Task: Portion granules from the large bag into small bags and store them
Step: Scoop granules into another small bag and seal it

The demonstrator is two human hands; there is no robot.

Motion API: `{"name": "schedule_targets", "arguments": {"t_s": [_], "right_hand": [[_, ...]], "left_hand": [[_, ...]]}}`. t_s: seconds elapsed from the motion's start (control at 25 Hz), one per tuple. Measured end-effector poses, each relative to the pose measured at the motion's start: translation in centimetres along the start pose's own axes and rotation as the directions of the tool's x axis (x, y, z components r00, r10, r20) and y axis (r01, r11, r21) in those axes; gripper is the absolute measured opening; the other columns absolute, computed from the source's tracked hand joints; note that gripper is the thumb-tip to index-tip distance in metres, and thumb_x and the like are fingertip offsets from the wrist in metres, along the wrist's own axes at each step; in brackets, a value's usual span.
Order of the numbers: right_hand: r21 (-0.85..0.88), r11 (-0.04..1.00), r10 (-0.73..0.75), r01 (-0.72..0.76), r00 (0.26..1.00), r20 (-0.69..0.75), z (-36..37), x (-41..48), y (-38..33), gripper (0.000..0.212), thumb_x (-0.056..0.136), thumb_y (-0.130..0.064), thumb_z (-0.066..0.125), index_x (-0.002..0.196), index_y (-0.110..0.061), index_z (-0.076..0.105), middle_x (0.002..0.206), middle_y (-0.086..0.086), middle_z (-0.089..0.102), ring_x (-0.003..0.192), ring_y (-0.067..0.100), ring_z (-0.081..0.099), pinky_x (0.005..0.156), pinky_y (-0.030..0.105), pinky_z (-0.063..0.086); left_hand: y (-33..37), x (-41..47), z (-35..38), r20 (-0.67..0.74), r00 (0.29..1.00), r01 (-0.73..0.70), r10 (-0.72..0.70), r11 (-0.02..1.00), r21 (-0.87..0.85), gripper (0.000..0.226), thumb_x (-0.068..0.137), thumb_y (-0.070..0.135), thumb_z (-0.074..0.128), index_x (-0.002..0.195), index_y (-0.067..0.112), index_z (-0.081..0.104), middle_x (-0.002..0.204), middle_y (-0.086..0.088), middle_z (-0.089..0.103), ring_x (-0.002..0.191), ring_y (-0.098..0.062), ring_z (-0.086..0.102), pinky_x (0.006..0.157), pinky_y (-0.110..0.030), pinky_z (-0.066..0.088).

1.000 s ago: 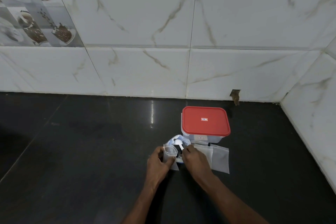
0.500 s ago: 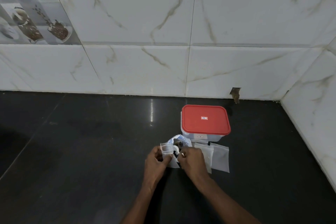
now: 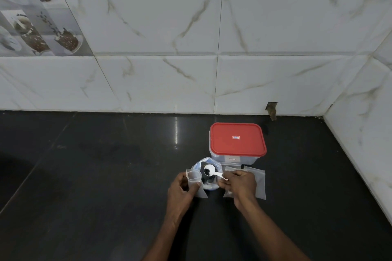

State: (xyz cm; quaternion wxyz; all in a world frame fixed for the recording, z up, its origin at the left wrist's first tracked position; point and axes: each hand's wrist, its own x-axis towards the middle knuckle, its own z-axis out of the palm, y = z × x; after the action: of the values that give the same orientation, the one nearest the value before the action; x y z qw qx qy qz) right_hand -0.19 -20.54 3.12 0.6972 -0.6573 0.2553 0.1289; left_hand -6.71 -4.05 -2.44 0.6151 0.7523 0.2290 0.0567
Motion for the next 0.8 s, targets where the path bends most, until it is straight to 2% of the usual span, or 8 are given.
{"name": "schedule_targets", "arguments": {"t_s": [0.12,0.24,0.32,0.4,0.52,0.68,0.76,0.8], "right_hand": [[0.016,0.992,-0.129,0.128,0.991,0.038,-0.4,-1.4,-1.3,0.009,0.084,0.007,0.065,0.075,0.006,0.070,0.066,0.023,0.071,0.056,0.028,0.070,0.050,0.026,0.056],[-0.130,0.889,-0.419,0.439,0.895,0.155,-0.3,-3.5,-1.5,0.015,0.084,0.001,0.064,0.072,-0.004,0.071,0.060,0.009,0.071,0.056,0.022,0.071,0.052,0.025,0.055],[-0.350,0.573,-0.695,0.741,0.666,0.271,-0.1,-4.4,-0.3,0.014,0.085,-0.010,0.060,0.075,-0.012,0.069,0.064,-0.004,0.067,0.056,0.012,0.065,0.053,0.019,0.049],[-0.499,0.058,-0.765,0.865,0.360,0.535,-0.3,-4.3,2.1,0.015,0.087,-0.019,0.053,0.084,-0.016,0.066,0.078,-0.004,0.062,0.058,0.010,0.058,0.052,0.021,0.049],[-0.508,-0.292,-0.683,0.811,0.195,0.704,-1.3,-3.8,4.9,0.016,0.087,-0.016,0.050,0.092,-0.015,0.066,0.091,0.002,0.062,0.066,0.015,0.061,0.050,0.027,0.050],[-0.525,-0.263,-0.740,0.809,0.181,0.648,-1.5,-3.0,5.7,0.018,0.090,-0.016,0.053,0.098,-0.012,0.067,0.099,0.003,0.065,0.078,0.016,0.064,0.060,0.034,0.057],[-0.527,-0.020,-0.804,0.850,0.299,0.514,-1.1,-3.2,5.1,0.010,0.087,-0.011,0.060,0.091,-0.013,0.069,0.090,0.001,0.067,0.074,0.013,0.065,0.063,0.029,0.056],[-0.491,0.224,-0.817,0.842,0.436,0.376,-0.9,-3.5,4.1,0.009,0.086,-0.006,0.065,0.084,-0.014,0.070,0.081,0.000,0.068,0.069,0.013,0.065,0.061,0.026,0.054]], "left_hand": [[0.5,-0.3,0.2,0.000,1.000,-0.024,0.025,0.999,0.044,0.027,0.083,0.015,0.079,0.105,0.027,0.070,0.096,0.012,0.078,0.091,0.001,0.073,0.084,-0.024,0.058],[0.6,-0.4,0.2,0.004,0.999,-0.037,0.037,0.995,0.088,0.027,0.082,0.020,0.079,0.106,0.026,0.070,0.094,0.014,0.078,0.089,0.003,0.072,0.081,-0.020,0.056],[0.8,-0.5,0.2,-0.004,0.999,-0.038,0.039,0.994,0.104,0.025,0.082,0.019,0.079,0.104,0.026,0.070,0.091,0.014,0.078,0.086,0.003,0.072,0.079,-0.019,0.056],[1.0,-0.6,0.1,-0.012,0.999,-0.036,0.037,0.994,0.105,0.023,0.081,0.014,0.078,0.100,0.024,0.070,0.087,0.012,0.077,0.082,0.000,0.072,0.076,-0.018,0.055],[1.4,-0.7,0.0,-0.008,0.999,-0.052,0.053,0.993,0.107,0.027,0.080,0.008,0.077,0.100,0.023,0.070,0.087,0.010,0.078,0.080,0.001,0.072,0.073,-0.014,0.054],[1.3,-0.6,-0.1,-0.005,0.999,-0.050,0.051,0.993,0.111,0.032,0.079,0.010,0.078,0.107,0.024,0.070,0.097,0.010,0.078,0.088,0.002,0.072,0.082,-0.020,0.057],[1.1,-0.5,-0.1,-0.011,0.999,-0.047,0.049,0.992,0.117,0.033,0.078,0.015,0.080,0.108,0.024,0.071,0.097,0.011,0.078,0.089,0.001,0.072,0.083,-0.023,0.058],[1.1,-0.4,-0.1,-0.014,0.999,-0.043,0.045,0.992,0.119,0.032,0.078,0.017,0.080,0.107,0.026,0.070,0.097,0.011,0.078,0.088,0.002,0.072,0.083,-0.023,0.058]]}}
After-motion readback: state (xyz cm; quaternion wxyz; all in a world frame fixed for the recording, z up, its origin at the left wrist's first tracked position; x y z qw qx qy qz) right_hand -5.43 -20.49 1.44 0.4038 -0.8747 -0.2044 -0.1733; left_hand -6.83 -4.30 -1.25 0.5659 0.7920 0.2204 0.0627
